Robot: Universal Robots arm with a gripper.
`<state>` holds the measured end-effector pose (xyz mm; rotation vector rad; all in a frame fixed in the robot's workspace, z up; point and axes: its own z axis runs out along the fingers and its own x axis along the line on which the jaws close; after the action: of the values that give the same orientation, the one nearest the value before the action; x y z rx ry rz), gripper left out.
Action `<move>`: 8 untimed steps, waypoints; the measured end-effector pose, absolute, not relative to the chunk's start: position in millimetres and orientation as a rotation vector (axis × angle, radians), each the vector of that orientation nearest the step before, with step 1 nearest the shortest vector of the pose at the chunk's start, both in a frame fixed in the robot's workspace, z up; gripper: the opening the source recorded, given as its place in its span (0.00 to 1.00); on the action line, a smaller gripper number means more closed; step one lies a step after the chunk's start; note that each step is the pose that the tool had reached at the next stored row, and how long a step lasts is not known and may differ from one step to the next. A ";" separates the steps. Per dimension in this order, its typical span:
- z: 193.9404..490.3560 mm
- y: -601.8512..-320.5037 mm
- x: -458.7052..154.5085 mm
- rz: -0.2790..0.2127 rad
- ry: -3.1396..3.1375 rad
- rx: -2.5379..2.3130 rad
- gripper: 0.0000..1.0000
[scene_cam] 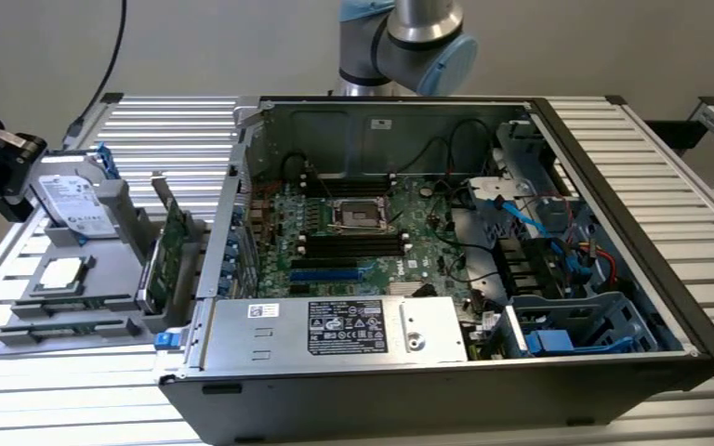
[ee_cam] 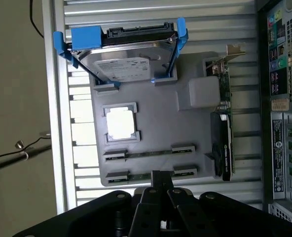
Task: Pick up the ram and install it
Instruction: 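Pick up the ram and move it above insertion slot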
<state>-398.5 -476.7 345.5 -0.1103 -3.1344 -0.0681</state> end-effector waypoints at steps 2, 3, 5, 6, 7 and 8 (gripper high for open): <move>345.5 -476.7 -398.5 -0.068 -3.134 -0.110 0.11; 345.5 -476.7 -398.5 -0.068 -3.134 -0.110 0.11; 345.5 -476.7 -398.5 -0.068 -3.134 -0.110 0.11; 345.5 -476.7 -398.5 -0.068 -3.134 -0.110 0.11; 345.5 -476.8 -398.5 -0.068 -3.134 -0.110 0.11; 345.6 -476.7 -398.6 -0.068 -3.134 -0.110 0.11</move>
<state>-398.6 -476.7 345.6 -0.1104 -3.1344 -0.0680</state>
